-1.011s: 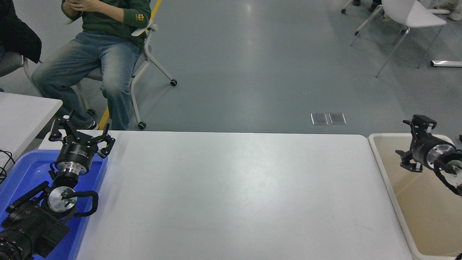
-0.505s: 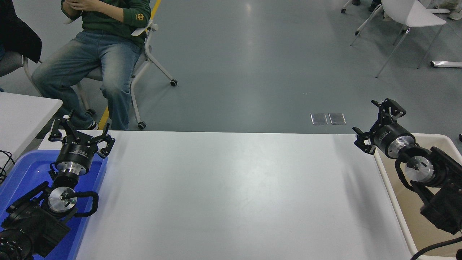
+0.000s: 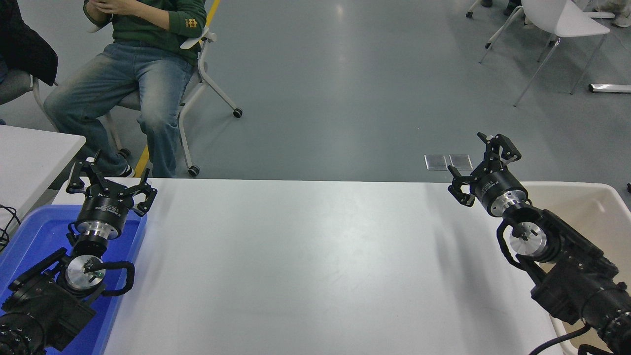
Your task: Clean the table surface
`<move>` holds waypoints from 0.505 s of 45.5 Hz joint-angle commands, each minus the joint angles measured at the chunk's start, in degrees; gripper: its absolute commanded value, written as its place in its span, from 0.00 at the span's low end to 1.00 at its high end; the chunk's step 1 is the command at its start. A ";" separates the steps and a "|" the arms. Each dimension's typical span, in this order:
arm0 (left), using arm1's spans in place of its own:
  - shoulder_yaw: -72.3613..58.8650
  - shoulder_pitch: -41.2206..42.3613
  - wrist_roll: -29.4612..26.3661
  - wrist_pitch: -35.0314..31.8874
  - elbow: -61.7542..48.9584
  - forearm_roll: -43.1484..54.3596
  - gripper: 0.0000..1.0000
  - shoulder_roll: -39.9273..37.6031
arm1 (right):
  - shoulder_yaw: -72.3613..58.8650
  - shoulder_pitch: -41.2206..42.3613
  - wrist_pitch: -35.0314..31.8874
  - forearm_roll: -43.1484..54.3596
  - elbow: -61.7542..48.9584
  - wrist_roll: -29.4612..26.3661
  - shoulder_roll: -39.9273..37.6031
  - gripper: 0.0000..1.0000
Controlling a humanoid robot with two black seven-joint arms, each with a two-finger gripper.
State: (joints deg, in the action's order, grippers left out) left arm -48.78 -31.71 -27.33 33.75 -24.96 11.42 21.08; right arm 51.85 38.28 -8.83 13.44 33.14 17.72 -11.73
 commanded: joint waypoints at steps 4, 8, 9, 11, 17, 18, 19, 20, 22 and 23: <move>0.00 -0.01 -0.01 0.00 0.00 0.00 1.00 0.01 | -1.39 -0.22 0.22 0.54 -0.54 2.41 2.76 1.00; 0.00 0.07 -0.01 0.00 0.00 0.00 1.00 0.01 | -1.84 -0.40 0.13 0.54 -0.98 2.49 2.24 1.00; 0.00 -0.01 -0.01 0.00 0.00 0.00 1.00 0.01 | -1.92 -0.40 0.04 0.54 -0.98 2.49 2.15 1.00; 0.00 0.07 -0.01 0.00 0.00 0.00 1.00 -0.07 | -1.92 -0.49 0.04 0.54 -1.06 2.49 1.97 1.00; 0.00 -0.01 -0.01 0.00 0.00 0.00 1.00 0.01 | -1.84 -0.49 0.13 0.54 -0.98 2.41 1.62 1.00; 0.00 -0.01 -0.01 0.00 0.00 0.00 1.00 0.01 | -1.84 -0.40 0.13 0.54 -0.80 2.41 1.62 1.00; 0.00 -0.01 -0.01 0.00 0.00 0.00 1.00 0.01 | -1.84 -0.40 0.13 0.54 -0.80 2.41 1.62 1.00; 0.00 0.07 -0.01 0.00 0.00 0.00 1.00 0.01 | -1.84 -0.40 0.13 0.54 -0.80 2.41 1.53 1.00; 0.00 0.07 -0.01 0.00 0.00 0.00 1.00 0.01 | -1.84 -0.40 0.22 0.54 -0.80 2.41 1.36 1.00; 0.00 -0.01 -0.01 0.00 0.00 0.00 1.00 0.01 | -1.84 -0.40 0.22 0.54 -0.80 2.41 1.44 1.00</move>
State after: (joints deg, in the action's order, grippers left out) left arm -48.78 -31.70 -27.33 33.75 -24.96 11.42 21.08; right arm 50.24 37.92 -8.72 13.93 32.30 19.94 -10.04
